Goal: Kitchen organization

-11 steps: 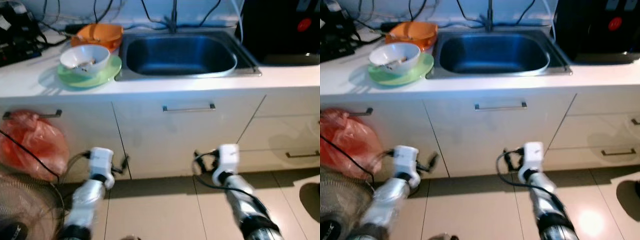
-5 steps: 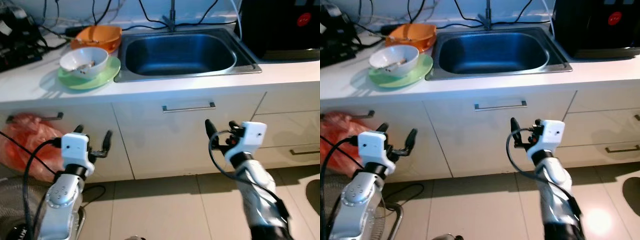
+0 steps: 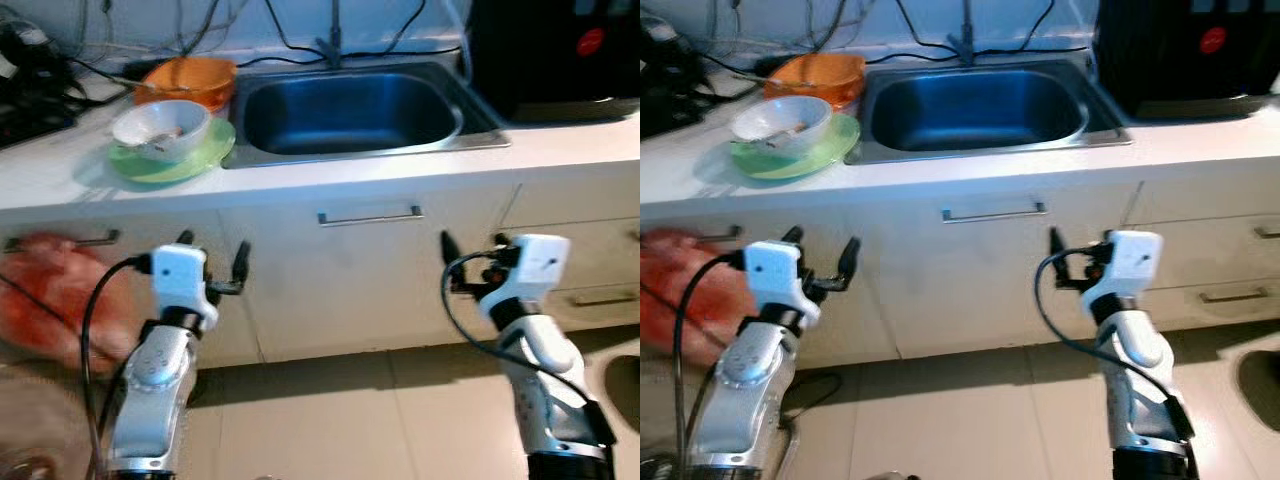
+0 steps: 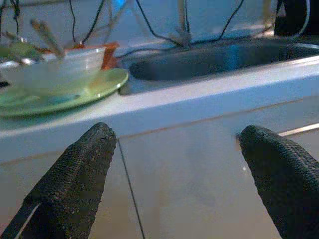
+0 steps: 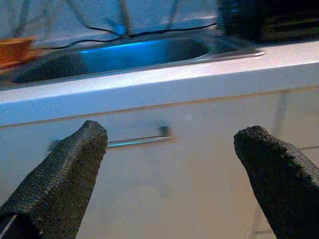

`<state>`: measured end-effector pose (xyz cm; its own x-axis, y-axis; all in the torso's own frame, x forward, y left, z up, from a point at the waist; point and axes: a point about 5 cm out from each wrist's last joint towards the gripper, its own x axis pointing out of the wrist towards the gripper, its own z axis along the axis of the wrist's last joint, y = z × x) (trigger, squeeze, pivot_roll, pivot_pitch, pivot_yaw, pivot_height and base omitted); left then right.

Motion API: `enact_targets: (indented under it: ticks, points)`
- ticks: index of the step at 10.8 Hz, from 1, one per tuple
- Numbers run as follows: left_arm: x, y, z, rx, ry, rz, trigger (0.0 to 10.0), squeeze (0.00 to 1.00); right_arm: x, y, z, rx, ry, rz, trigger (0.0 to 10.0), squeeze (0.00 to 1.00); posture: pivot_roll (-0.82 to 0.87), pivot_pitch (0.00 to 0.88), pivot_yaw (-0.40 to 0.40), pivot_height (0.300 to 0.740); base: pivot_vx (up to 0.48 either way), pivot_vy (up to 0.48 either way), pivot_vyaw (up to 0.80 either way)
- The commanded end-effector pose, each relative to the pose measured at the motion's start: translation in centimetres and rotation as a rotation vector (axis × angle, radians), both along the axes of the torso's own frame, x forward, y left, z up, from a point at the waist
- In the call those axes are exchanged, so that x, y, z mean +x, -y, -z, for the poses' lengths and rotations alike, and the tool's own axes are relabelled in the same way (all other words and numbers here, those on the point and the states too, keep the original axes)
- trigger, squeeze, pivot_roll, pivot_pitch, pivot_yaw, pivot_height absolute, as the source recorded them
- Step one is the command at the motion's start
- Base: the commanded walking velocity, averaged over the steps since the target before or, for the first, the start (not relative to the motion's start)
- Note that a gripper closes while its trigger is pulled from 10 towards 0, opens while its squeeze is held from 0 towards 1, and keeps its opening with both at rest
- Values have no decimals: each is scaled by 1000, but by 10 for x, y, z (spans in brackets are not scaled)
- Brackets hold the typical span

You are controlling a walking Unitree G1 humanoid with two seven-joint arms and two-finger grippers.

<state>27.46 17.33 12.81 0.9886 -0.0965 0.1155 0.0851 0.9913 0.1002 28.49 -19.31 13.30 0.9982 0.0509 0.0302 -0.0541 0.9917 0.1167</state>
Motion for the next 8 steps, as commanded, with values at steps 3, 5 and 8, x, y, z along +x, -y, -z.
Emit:
enact_targets:
  ticks: [3, 5, 8]
  points:
    - [3, -15, -13, -17, 53, -93, 10000, 0, -4, -25, -4, 70, 3, -167, 10000, 0, 52, 0, 48, 740, 0, 0, 0]
    - [0, -19, -20, 39, 57, -104, 10000, 0, -3, -35, -6, 74, 15, -105, 10000, 0, 78, 0, 81, 740, 0, 0, 0]
    - [1, -23, -23, 39, 61, -112, 10000, 0, 4, -40, -11, 70, 41, -84, 10000, 0, 103, 0, 85, 740, 0, 0, 0]
